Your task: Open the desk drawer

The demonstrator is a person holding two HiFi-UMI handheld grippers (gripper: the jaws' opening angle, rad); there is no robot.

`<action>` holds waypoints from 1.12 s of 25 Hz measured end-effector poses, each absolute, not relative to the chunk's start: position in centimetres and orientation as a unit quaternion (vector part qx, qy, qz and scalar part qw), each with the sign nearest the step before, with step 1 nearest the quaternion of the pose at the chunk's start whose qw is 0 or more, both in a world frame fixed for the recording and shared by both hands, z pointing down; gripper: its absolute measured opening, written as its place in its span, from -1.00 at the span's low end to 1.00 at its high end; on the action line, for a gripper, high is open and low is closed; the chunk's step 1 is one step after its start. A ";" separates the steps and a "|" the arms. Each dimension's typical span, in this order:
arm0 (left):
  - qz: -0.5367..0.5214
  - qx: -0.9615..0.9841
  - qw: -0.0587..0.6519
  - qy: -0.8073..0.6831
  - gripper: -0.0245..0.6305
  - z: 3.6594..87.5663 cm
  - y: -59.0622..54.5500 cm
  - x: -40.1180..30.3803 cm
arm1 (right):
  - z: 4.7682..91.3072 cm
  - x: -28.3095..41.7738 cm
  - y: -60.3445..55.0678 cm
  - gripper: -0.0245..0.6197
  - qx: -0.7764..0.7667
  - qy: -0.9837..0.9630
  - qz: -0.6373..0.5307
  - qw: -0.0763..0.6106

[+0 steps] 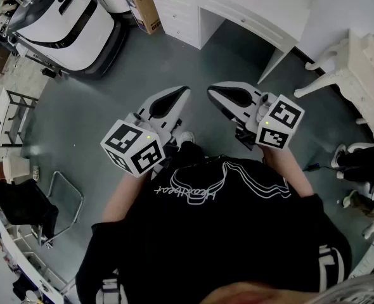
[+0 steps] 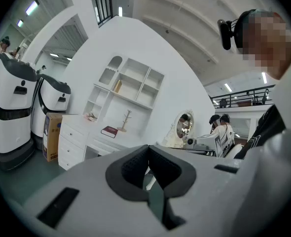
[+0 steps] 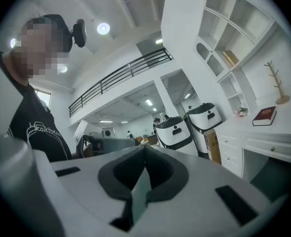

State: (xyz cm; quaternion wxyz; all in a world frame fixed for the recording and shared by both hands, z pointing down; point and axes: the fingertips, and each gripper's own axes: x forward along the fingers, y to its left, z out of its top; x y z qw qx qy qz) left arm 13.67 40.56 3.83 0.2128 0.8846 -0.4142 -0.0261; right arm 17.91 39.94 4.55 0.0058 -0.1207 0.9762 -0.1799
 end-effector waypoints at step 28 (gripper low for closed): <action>-0.011 0.888 0.246 -0.389 -0.91 8.0 22.9 1.3 | 8.4 5.9 23.1 -0.91 -0.173 0.961 -0.211 -0.040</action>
